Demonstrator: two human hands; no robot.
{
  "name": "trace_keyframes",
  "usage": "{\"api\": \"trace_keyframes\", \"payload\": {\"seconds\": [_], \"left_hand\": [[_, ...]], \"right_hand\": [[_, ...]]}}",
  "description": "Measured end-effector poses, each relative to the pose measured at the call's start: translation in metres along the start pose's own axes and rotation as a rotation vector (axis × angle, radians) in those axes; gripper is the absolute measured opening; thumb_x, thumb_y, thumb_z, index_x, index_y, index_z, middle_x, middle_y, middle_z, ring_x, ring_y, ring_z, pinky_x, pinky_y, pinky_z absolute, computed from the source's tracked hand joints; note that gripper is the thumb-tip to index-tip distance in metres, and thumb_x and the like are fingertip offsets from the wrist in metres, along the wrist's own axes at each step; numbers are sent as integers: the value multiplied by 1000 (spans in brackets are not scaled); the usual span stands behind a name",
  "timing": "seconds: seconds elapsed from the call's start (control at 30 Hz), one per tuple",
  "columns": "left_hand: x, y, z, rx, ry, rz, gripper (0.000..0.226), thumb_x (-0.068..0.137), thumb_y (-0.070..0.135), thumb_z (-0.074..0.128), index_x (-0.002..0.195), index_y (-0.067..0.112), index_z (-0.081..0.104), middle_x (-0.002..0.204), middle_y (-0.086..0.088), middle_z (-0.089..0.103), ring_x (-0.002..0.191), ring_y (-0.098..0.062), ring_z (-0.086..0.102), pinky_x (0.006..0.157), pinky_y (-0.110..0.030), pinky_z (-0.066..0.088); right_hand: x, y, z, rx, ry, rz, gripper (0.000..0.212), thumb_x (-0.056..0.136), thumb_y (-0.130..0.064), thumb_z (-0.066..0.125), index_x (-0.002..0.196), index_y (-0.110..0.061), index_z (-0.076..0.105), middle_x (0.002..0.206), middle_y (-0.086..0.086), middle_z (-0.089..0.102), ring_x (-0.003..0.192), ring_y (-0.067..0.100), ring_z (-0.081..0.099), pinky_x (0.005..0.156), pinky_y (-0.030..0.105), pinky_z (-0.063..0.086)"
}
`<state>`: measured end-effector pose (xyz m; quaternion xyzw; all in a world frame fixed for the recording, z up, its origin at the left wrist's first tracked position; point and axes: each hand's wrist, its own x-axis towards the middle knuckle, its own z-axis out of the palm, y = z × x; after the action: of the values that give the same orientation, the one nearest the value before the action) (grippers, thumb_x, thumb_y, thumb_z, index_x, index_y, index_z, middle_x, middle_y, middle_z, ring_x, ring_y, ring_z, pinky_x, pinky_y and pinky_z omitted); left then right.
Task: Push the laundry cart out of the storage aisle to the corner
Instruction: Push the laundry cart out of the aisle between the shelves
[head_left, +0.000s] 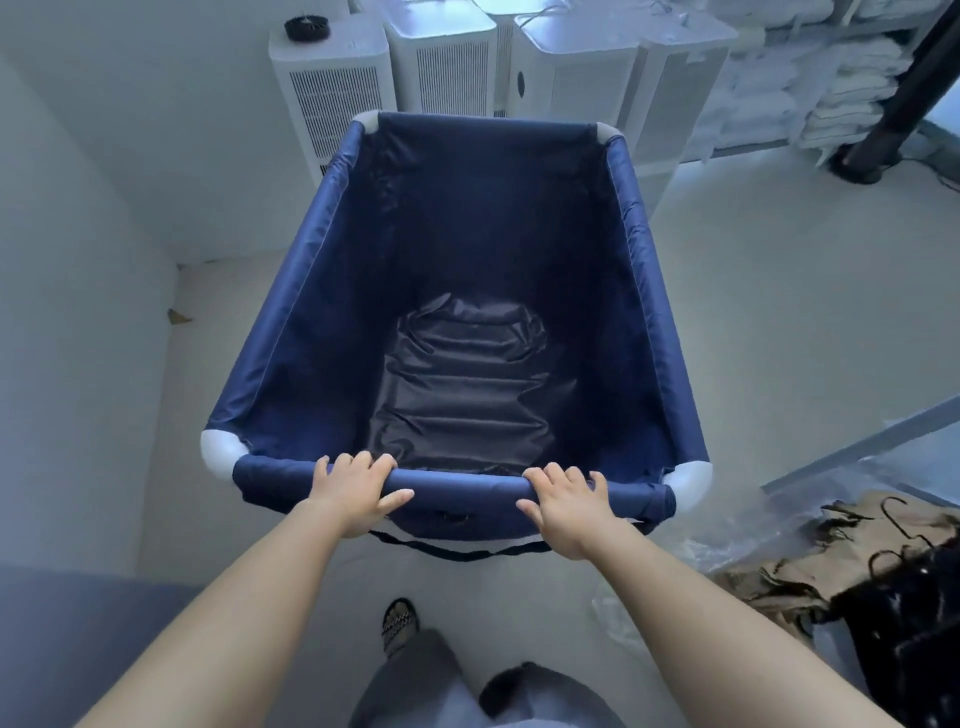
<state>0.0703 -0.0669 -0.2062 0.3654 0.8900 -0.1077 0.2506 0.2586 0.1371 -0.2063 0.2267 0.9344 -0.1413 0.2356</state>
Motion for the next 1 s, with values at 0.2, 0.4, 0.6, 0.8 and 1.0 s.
{"api": "trace_keyframes", "payload": {"seconds": [0.2,0.4,0.6,0.8,1.0], "left_hand": [[-32,15,23,-29,19,-86,48,91,62,30,125,29,40,120,0,50,117,-22,43,111,-49,19],[-64,34,40,-69,25,-147,51,91,62,30,128,28,38,124,-1,49,120,-23,41,112,-50,16],[-93,51,57,-144,-26,-172,51,91,63,29,128,28,36,121,-2,46,118,-24,39,112,-51,16],[-119,66,70,-134,-52,-144,50,94,57,28,135,28,30,130,-3,43,121,-26,37,108,-49,20],[-135,81,83,-149,-77,-128,50,95,57,27,134,28,29,131,-4,42,122,-28,37,106,-49,22]], "right_hand": [[-18,9,16,-23,-11,-92,40,99,-46,23,130,-23,33,125,0,41,112,25,38,103,49,22],[-38,17,24,-65,-18,-134,39,99,-46,24,129,-24,33,125,0,41,113,25,38,103,49,22],[-56,29,36,-110,-7,-165,39,98,-48,23,129,-27,33,122,-2,41,110,24,39,101,46,23],[-75,39,42,-164,15,-171,40,98,-47,24,133,-28,31,123,0,41,111,25,40,103,45,22],[-86,52,51,-204,22,-187,41,98,-46,24,134,-29,28,122,0,39,112,24,39,107,46,18]]}}
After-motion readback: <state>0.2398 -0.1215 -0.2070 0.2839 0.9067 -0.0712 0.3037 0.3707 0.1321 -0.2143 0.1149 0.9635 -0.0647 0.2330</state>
